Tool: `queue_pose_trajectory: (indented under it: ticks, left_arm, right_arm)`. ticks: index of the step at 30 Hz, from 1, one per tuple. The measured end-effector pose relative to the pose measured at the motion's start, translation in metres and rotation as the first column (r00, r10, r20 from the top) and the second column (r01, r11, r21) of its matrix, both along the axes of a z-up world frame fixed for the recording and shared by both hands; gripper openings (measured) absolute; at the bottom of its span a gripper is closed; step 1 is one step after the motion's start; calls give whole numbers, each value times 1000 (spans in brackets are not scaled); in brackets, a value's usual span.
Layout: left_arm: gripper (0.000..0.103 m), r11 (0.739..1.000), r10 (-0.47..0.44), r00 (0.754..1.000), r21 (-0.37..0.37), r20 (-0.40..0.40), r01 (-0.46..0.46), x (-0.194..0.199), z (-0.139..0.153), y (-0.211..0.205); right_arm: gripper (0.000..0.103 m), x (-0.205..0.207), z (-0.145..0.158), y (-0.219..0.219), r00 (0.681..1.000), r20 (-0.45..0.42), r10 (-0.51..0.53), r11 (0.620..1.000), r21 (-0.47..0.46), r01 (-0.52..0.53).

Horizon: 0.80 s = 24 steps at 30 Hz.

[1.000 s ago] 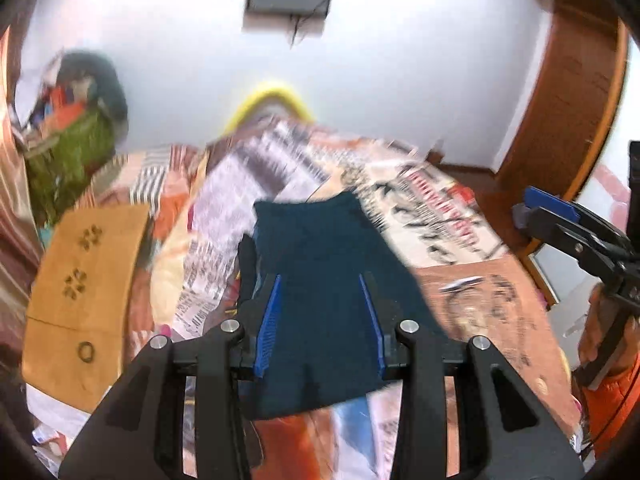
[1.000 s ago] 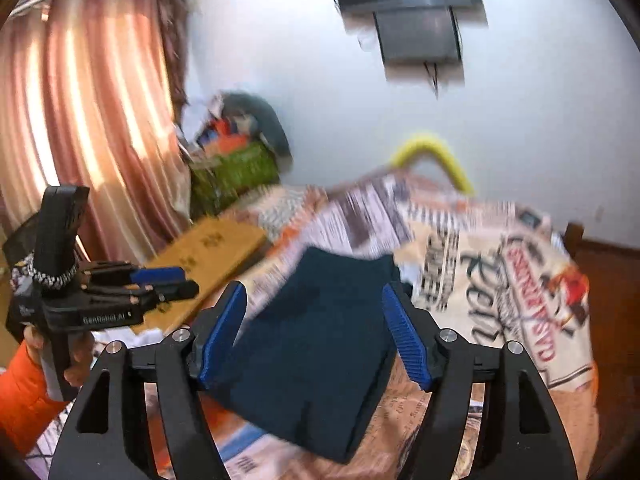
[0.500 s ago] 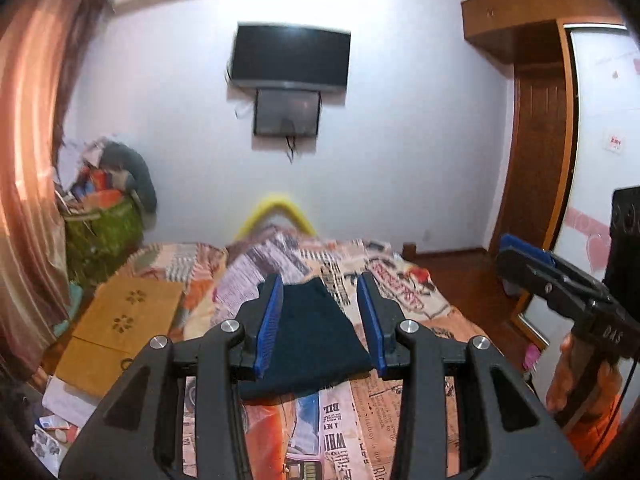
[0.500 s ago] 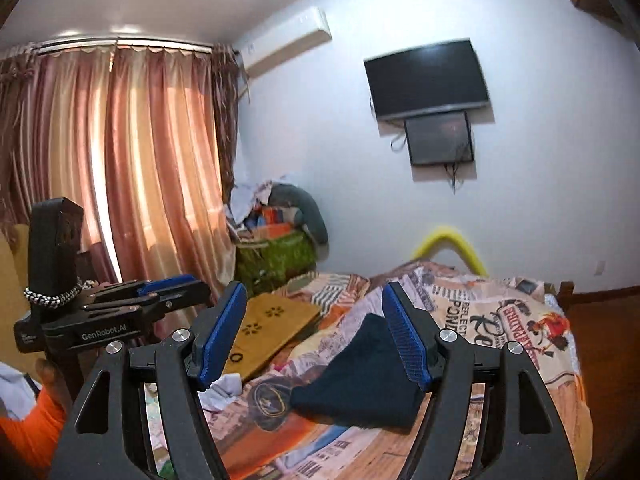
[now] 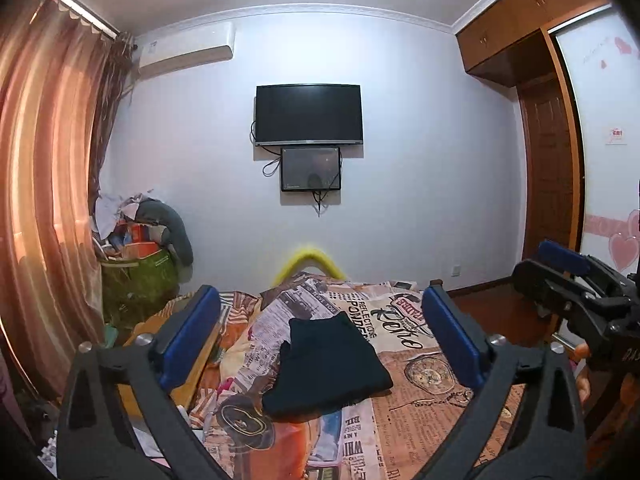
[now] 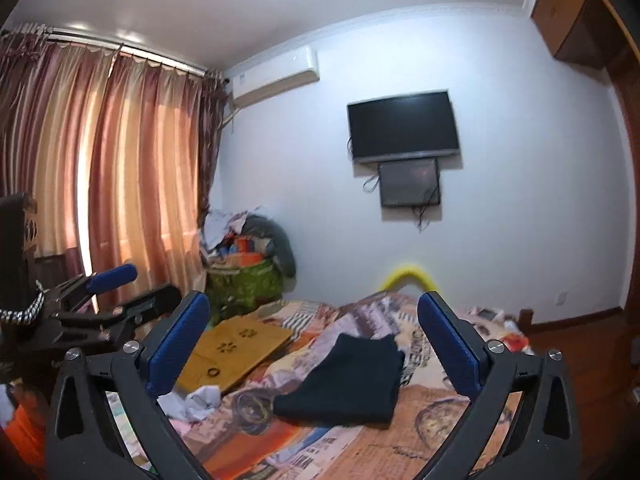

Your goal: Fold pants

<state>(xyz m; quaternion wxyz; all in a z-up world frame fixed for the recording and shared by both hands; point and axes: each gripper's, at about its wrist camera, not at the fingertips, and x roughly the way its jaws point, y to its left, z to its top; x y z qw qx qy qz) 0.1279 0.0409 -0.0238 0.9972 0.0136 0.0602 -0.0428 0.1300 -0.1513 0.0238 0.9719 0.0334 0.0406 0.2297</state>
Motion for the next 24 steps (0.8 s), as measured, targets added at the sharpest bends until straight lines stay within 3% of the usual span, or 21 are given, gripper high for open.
queue_pose_trajectory:
  ticks: [10,24]
  left_arm:
    - [103,998,1,999,-64,-32,-3,6,-6,15]
    - [103,998,-6,999,-57,-42,4,8,-12,14]
  right_arm:
    - [103,-2,-3,1,1000,-9,-21,999,-34,21]
    - [103,-9,-10,-3,1000,-21,-23,999,-49,22]
